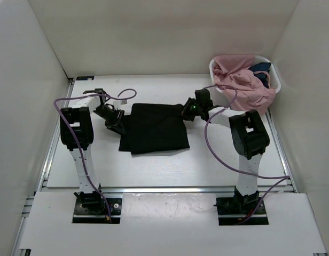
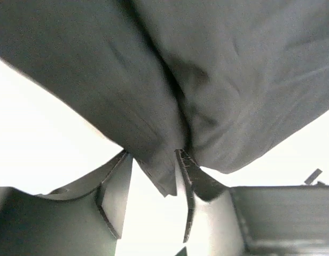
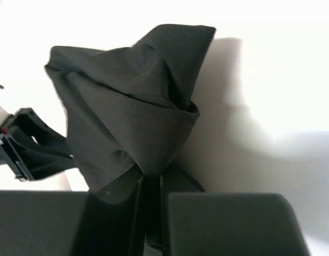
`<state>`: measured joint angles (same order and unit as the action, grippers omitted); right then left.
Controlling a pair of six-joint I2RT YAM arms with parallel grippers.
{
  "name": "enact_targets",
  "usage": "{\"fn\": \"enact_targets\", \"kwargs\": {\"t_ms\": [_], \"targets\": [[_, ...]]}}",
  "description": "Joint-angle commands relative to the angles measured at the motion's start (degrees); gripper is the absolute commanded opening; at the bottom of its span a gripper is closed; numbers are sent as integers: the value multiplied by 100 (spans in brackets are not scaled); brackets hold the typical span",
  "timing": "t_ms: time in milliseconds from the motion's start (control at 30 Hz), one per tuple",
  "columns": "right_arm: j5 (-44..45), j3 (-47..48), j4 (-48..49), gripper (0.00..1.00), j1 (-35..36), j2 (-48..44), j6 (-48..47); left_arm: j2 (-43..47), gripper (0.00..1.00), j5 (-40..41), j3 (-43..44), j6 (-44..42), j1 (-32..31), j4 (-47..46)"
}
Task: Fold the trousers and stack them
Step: Fold the trousers
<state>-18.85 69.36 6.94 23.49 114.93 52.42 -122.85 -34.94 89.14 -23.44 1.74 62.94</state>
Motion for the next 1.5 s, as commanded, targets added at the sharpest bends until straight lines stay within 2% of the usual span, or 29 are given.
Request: {"fn": "enact_targets", "kwargs": {"t_ms": [0, 67, 133, 167, 200, 233, 267, 333, 367, 400, 433, 533, 567, 633, 733, 800, 900, 967, 1067, 1233, 1467], "targets": [[127, 552, -290, 10, -98, 64, -197, -98, 49, -198, 480, -20, -24, -53], [127, 552, -290, 12, -99, 64, -145, -160, 52, -128, 630, -20, -24, -53], [75, 456, -290, 20, -151, 64, -145, -161, 57, -58, 762, 33, -24, -1], [75, 377, -290, 45, -151, -49, -145, -161, 60, 13, 832, 33, 28, -1], [75, 298, -290, 60, -151, -120, -145, -161, 64, 66, 833, 85, 28, -1], [153, 123, -290, 68, -151, -207, -145, -91, 66, 118, 833, 85, 81, -1], [206, 52, -290, 81, -212, -391, -145, -90, 68, 119, 833, 155, 81, 51], [206, 51, -368, 92, -274, -568, -538, 190, 71, 172, 833, 234, 256, 139], [154, 234, -543, 97, -344, -708, -758, 339, 79, 172, 702, 235, 257, 140], [154, 444, -823, 99, -345, -779, -1247, 514, 97, 232, 588, 296, 327, 140], [310, 725, -1591, 99, -414, -884, -1531, 908, 100, 285, 343, 296, 327, 140], [741, 2069, -2957, 99, -415, -1051, -2577, 1585, 100, 338, 95, 296, 511, 192], [890, 2368, -3771, 99, -415, -1104, -2762, 1736, 100, 434, 34, 296, 573, 193], [1330, 2896, -4461, 99, -467, -1393, -3079, 2044, 100, 784, -28, 392, 870, 106], [1586, 2899, -5385, 99, -608, -1921, -3090, 2685, 100, 1479, -221, 814, 1231, -184], [1718, 2566, -5868, 99, -827, -2228, -3001, 3178, 100, 2278, -502, 1025, 1504, -474], [2094, 1734, -5967, 99, -942, -3124, -2948, 3730, 100, 3517, -862, 1368, 1505, -712], [2700, 1441, -6089, 99, -1003, -3871, -3001, 4117, 100, 4455, -1064, 1665, 1505, -765], [3586, 1308, -6327, 99, -1065, -4610, -3167, 4523, 100, 5231, -1197, 1895, 1505, -765], [4406, 1580, -6845, 99, -1065, -5042, -3431, 5332, 100, 5507, -1127, 1949, 1505, -765], [4399, 1598, -6900, 99, -1065, -5042, -3213, 5473, 100, 5444, -864, 1896, 1505, -704]]}}
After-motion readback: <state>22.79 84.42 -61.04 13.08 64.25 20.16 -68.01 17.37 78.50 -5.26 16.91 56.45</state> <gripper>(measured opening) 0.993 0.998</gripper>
